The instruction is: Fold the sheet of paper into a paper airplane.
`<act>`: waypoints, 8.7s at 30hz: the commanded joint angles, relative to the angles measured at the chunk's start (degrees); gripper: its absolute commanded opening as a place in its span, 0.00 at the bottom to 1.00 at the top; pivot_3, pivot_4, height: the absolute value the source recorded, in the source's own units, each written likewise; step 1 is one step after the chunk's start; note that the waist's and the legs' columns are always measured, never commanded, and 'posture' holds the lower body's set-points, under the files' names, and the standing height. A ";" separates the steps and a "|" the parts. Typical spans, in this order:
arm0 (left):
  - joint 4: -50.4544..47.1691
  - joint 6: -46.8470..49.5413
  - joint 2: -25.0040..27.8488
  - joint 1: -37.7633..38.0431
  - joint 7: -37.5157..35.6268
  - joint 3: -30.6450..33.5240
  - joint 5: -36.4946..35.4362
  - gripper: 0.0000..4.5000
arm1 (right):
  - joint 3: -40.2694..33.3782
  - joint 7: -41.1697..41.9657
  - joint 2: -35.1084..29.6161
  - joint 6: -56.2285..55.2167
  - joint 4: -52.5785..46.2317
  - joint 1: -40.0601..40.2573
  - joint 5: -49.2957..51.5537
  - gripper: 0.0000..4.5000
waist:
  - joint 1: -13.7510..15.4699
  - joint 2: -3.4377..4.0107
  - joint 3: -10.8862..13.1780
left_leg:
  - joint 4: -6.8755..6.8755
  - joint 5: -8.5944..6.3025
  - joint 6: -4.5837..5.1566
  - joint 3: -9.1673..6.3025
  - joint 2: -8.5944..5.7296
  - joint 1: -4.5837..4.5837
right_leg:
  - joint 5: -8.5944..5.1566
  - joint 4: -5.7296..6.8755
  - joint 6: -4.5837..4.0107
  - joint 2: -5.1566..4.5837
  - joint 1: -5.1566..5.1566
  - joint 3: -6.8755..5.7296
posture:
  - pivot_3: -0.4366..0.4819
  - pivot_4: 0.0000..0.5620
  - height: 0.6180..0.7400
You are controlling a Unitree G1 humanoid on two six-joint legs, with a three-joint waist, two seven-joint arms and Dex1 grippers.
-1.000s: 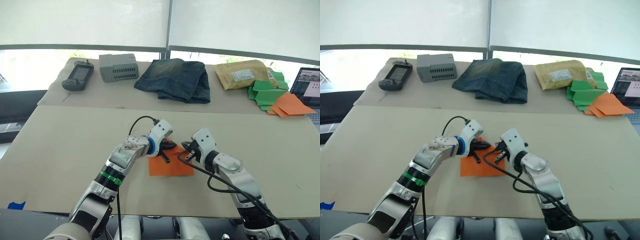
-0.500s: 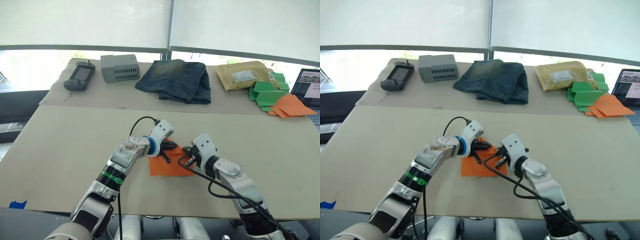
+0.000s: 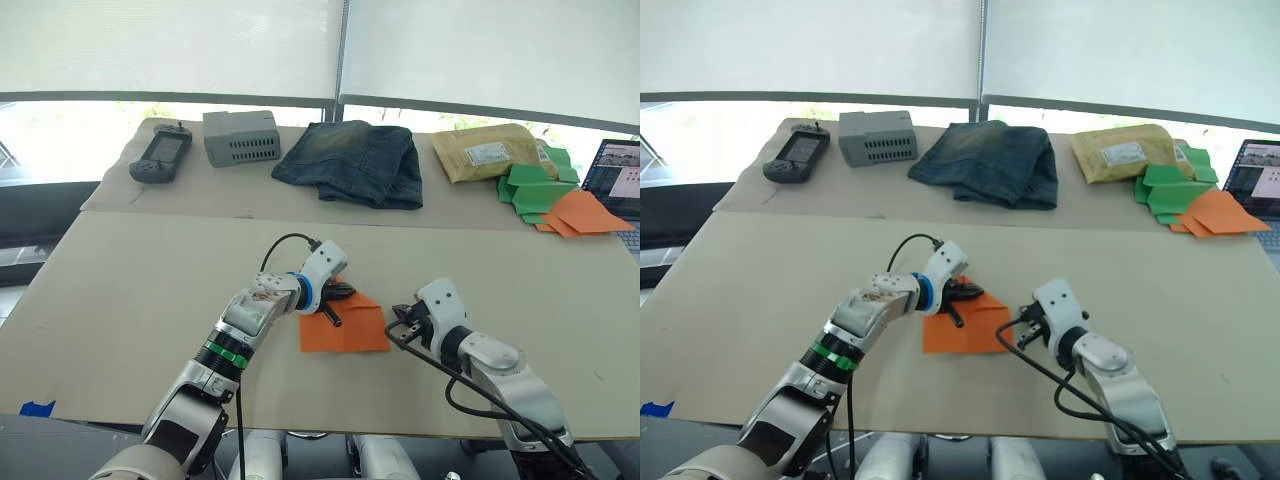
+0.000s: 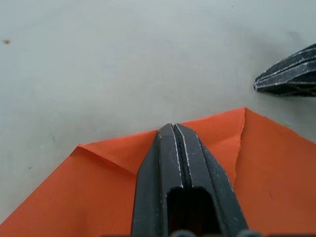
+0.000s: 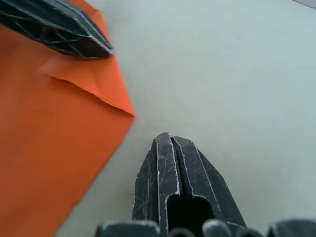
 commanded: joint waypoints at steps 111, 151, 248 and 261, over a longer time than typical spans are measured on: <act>17.78 -6.35 4.39 -5.63 5.53 6.82 5.68 0.00 | 9.24 -5.80 0.81 15.47 7.44 -8.39 3.20 0.01 | -0.22 -0.16 -0.38 | -0.71 -0.12 -0.19 -0.69 -0.02 0.45 | -0.27 -1.02 -0.13 -0.14 0.31 -0.13 | 0.48 0.27 0.91; -14.22 15.48 14.50 8.31 4.08 27.47 -15.56 0.00 | 14.21 5.67 -1.76 1.19 4.57 -18.09 2.67 0.01 | -1.75 -0.02 0.08 | -1.06 -0.03 -0.05 -0.33 0.80 -1.26 | 0.50 -0.91 -0.88 -0.03 -1.45 -1.39 | 0.48 0.27 0.91; -13.19 -33.57 16.99 10.24 0.65 -4.06 28.68 0.01 | 14.66 15.14 4.55 -0.64 29.64 -38.10 1.93 0.00 | -0.01 0.00 0.11 | -0.83 0.33 0.23 -0.21 0.68 -0.29 | 0.38 0.10 -0.93 0.04 -0.87 -1.33 | 0.48 0.27 0.91; -14.84 -29.77 16.57 8.82 -2.66 -3.38 28.55 0.01 | 18.45 23.97 4.52 -3.64 38.75 -43.62 -0.24 0.00 | -0.05 0.00 0.11 | -0.83 0.33 0.23 -0.20 0.69 -0.37 | 0.40 0.09 -0.96 0.03 -0.93 -1.34 | 0.48 0.27 0.91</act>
